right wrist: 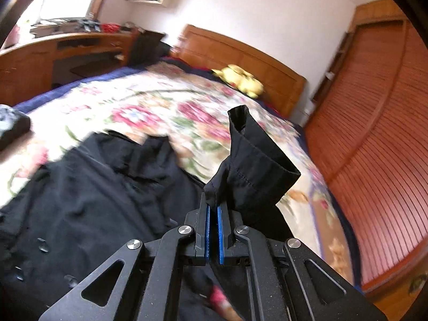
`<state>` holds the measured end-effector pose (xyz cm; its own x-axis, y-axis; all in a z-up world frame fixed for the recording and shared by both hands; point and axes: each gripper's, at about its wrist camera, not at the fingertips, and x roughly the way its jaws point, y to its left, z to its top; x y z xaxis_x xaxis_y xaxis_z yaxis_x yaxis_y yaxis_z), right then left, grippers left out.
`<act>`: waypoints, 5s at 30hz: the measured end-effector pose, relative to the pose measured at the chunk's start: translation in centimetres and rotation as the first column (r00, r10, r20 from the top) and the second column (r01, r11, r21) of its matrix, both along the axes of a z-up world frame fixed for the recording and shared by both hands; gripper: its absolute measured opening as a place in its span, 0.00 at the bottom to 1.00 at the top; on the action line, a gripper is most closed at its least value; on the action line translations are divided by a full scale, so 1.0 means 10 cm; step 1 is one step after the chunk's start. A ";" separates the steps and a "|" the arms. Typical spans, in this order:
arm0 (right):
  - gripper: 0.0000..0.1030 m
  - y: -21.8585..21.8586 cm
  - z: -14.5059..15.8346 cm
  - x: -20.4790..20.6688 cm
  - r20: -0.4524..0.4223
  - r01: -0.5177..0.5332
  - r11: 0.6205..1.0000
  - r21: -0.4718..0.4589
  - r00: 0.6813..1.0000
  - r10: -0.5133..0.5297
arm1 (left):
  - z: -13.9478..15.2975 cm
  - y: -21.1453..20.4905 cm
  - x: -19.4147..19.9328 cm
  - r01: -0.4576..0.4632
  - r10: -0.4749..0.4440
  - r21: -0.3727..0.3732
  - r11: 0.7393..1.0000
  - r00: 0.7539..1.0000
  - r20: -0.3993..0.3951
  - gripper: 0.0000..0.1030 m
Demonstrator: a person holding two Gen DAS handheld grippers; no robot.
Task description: Fold large clothes
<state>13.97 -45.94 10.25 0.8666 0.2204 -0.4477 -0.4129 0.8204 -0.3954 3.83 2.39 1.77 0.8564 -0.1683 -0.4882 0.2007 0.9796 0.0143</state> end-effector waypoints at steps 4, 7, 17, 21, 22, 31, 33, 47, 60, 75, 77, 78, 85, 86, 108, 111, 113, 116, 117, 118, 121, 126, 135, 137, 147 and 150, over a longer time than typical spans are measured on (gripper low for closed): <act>0.04 0.24 0.08 -0.30 0.018 -0.110 0.993 0.035 0.994 0.109 | 0.02 0.08 0.00 -0.021 0.021 0.003 1.000 1.000 0.012 0.79; 0.04 0.40 0.08 -0.49 0.016 -0.183 0.981 0.063 0.983 0.182 | 0.05 0.19 0.01 -0.043 0.044 -0.005 0.999 0.999 0.019 0.79; 0.04 0.65 -0.05 -0.67 -0.046 -0.347 0.923 0.168 0.932 0.359 | 0.10 0.60 0.00 -0.154 0.156 -0.029 0.988 0.987 0.048 0.79; 0.04 0.70 -0.15 -0.55 -0.095 -0.357 0.915 0.190 0.920 0.379 | 0.10 0.72 0.01 -0.175 0.177 -0.050 0.983 0.983 0.042 0.79; 0.04 0.69 -0.15 -0.52 -0.110 -0.354 0.914 0.199 0.918 0.380 | 0.09 0.74 0.01 -0.179 0.181 -0.053 0.982 0.983 0.041 0.79; 0.53 0.61 -0.11 -0.42 -0.148 -0.319 0.917 0.238 0.921 0.359 | 0.07 0.83 0.00 -0.198 0.201 -0.061 0.978 0.979 0.042 0.79; 0.53 0.56 -0.12 -0.42 -0.144 -0.315 0.918 0.239 0.924 0.355 | 0.08 0.84 -0.01 -0.198 0.201 -0.059 0.978 0.979 0.042 0.79; 0.53 -0.20 -1.06 -0.42 -0.262 -0.026 0.980 0.196 0.962 0.078 | 0.01 0.75 0.02 -0.177 0.178 -0.027 0.984 0.984 0.021 0.79; 0.53 -0.48 -1.44 -0.39 -0.306 0.108 0.979 0.173 0.951 -0.051 | -0.14 0.37 0.07 -0.053 0.053 0.005 0.999 0.997 -0.063 0.79; 0.53 -0.58 -1.60 -0.39 -0.318 0.105 0.968 0.228 0.948 -0.028 | -0.38 0.41 0.11 -0.036 0.030 -0.027 0.999 0.983 -0.183 0.60; 0.53 -0.58 -1.62 -0.38 -0.319 0.105 0.968 0.226 0.947 -0.028 | -0.38 0.40 0.11 -0.045 0.042 -0.016 0.999 0.982 -0.183 0.49; 0.53 -0.58 -1.63 -0.38 -0.318 0.105 0.969 0.225 0.948 -0.029 | -0.39 0.40 0.11 -0.047 0.045 -0.008 0.999 0.981 -0.187 0.43; 0.53 -0.56 -1.63 -0.39 -0.312 0.107 0.970 0.220 0.949 -0.034 | -0.27 0.37 0.01 -0.033 0.034 0.015 0.999 0.990 -0.134 0.05; 0.53 -0.56 -1.63 -0.39 -0.312 0.108 0.970 0.220 0.950 -0.035 | -0.23 0.38 -0.04 -0.033 0.035 0.017 0.999 0.993 -0.112 0.04; 0.53 0.77 -1.10 -0.54 -0.276 -0.164 0.959 0.231 0.934 0.226 | -0.20 0.95 -0.41 -0.094 0.087 -0.058 0.994 0.991 -0.102 0.45; 0.53 1.21 -1.11 -0.52 -0.298 -0.222 0.941 0.255 0.908 0.295 | -0.19 1.00 -0.46 -0.086 0.080 -0.058 0.995 0.992 -0.100 0.58; 0.49 1.48 -1.16 -0.52 -0.322 -0.252 0.932 0.259 0.888 0.329 | -0.19 1.06 -0.52 -0.092 0.086 -0.054 0.994 0.992 -0.095 0.67; 0.47 1.77 -1.29 -0.52 -0.388 -0.300 0.913 0.276 0.834 0.391 | -0.19 1.16 -0.60 -0.111 0.106 -0.054 0.992 0.990 -0.090 0.68; 0.47 1.83 -1.34 -0.54 -0.409 -0.313 0.910 0.273 0.818 0.404 | -0.20 1.20 -0.63 -0.116 0.111 -0.052 0.992 0.990 -0.088 0.68; 0.46 1.88 -1.40 -0.56 -0.428 -0.323 0.908 0.267 0.804 0.412 | -0.21 1.23 -0.66 -0.122 0.118 -0.047 0.991 0.989 -0.089 0.68; 0.45 1.93 -1.51 -0.58 -0.475 -0.338 0.900 0.275 0.766 0.433 | -0.25 1.30 -0.72 -0.140 0.138 -0.016 0.990 0.985 -0.101 0.68; 0.45 1.69 -1.46 -0.81 -0.441 -0.342 0.903 0.260 0.790 0.426 | -0.30 1.30 -0.81 -0.145 0.144 0.004 0.989 0.984 -0.104 0.69; 0.45 0.52 -1.22 -1.44 -0.295 -0.196 0.953 0.233 0.919 0.261 | -0.28 1.09 -1.01 -0.121 0.120 -0.006 0.993 0.990 -0.081 0.69; 0.45 0.25 -1.23 -1.52 -0.273 -0.147 0.965 0.218 0.940 0.205 | -0.29 1.04 -1.03 -0.114 0.114 -0.001 0.993 0.990 -0.082 0.69; 0.54 -0.81 -1.39 -1.79 -0.236 0.091 0.973 0.212 0.971 -0.039 | -0.34 0.96 -1.14 -0.107 0.106 -0.003 0.994 0.986 -0.127 0.69; 0.63 -1.07 -1.45 -1.84 -0.251 0.146 0.957 0.249 0.964 -0.082 | -0.33 1.01 -1.16 -0.110 0.104 -0.029 0.994 0.984 -0.146 0.69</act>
<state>-4.40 -56.66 -4.21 0.7695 0.2638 -0.5816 -0.3652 0.9289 -0.0618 -7.81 12.54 -1.51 0.7914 -0.0999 -0.6031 0.0920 0.9948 -0.0440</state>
